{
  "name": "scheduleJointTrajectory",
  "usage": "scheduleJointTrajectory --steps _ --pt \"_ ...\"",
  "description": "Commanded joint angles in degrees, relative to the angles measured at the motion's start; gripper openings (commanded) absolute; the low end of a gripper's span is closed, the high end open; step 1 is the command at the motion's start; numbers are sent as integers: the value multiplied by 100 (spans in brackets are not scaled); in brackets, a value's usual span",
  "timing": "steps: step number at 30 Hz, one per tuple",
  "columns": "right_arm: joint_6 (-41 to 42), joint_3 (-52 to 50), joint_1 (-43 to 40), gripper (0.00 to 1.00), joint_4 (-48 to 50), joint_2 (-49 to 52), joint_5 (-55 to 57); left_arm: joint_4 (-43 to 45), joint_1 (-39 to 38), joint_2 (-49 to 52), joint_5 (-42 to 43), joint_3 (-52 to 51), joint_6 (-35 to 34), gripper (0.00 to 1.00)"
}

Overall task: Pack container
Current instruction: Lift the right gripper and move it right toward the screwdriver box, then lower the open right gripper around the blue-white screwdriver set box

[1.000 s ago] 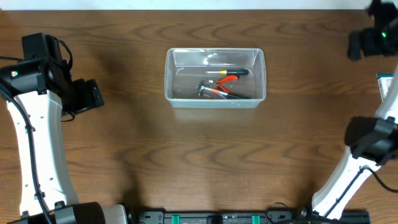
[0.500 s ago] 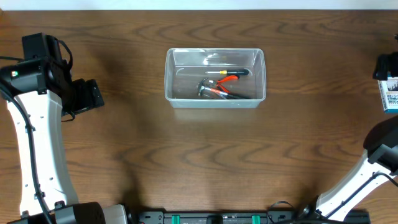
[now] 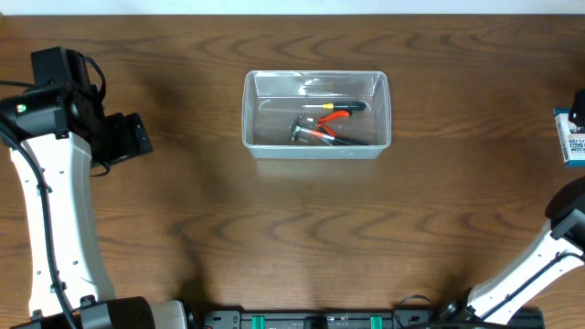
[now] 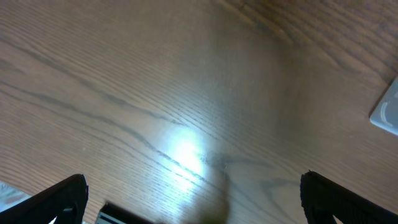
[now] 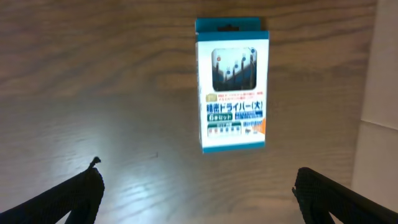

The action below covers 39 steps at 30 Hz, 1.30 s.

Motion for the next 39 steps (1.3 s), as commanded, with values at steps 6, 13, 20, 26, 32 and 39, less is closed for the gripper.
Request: scheduleJointTrajectory --steps 6,13,20,26,32,39 --pt "48 -26 33 99 310 728 -68 13 24 -55 -7 127 -35 98" --pt "74 232 -26 99 643 748 74 15 24 -55 -7 127 -35 98" --pt "133 240 -72 99 935 870 39 -79 24 -55 -7 127 -35 98" --pt "590 240 -234 99 1224 931 -87 -116 24 -55 -7 127 -35 98" --pt "496 238 -411 99 1119 938 -568 -118 22 -55 -4 127 -35 98" --pt "-243 238 -389 99 1056 949 -774 -118 24 -55 -7 127 -35 98"
